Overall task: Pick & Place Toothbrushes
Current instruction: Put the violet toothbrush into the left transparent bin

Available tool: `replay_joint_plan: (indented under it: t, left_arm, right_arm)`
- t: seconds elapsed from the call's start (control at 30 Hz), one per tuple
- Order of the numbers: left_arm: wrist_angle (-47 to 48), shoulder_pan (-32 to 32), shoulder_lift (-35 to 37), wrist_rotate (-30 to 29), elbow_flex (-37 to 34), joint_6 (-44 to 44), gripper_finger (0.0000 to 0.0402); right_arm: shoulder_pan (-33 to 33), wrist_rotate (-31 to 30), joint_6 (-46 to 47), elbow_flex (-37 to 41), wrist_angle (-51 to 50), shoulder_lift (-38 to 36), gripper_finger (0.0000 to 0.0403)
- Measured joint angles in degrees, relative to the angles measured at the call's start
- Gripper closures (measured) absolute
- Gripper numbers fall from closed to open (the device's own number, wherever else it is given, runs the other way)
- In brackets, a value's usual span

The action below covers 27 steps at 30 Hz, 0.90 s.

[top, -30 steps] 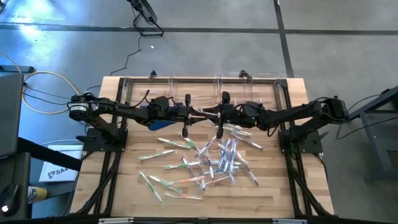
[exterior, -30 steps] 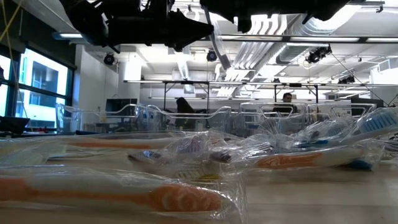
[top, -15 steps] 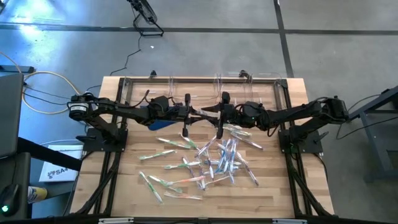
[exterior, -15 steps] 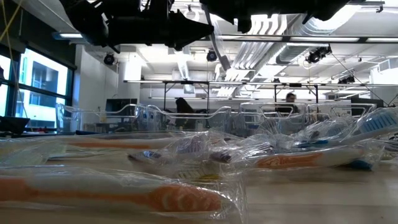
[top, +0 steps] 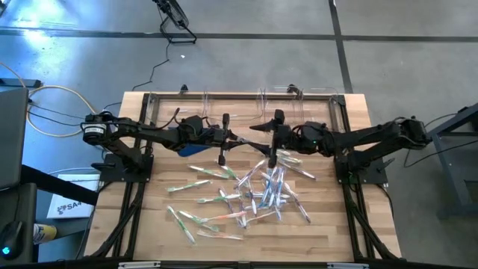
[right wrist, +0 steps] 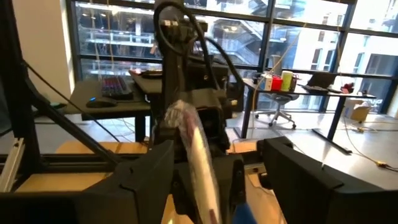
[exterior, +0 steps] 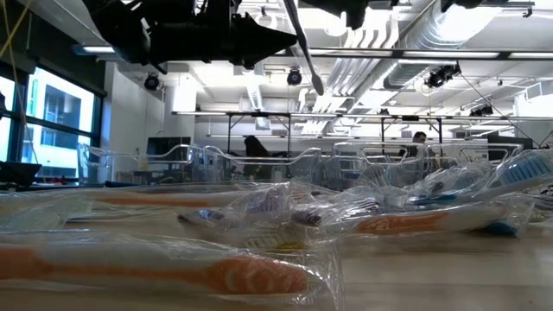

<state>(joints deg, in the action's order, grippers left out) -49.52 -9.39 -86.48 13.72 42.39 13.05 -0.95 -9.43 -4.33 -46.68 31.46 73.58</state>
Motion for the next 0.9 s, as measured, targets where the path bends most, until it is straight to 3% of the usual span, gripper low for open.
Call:
replay_joint_plan:
  t: [0.7, 0.9]
  left_arm:
    - [-0.35, -0.15, 0.17, 0.34, 0.0, 1.66, 0.0401]
    - [0.0, -4.15, 0.17, 3.64, 0.0, 0.51, 0.0401]
  right_arm:
    - [0.05, -0.06, 2.86, 0.02, -18.07, -8.67, 0.0162]
    - [0.05, -0.05, 6.9, 0.02, -24.03, -8.7, 0.0162]
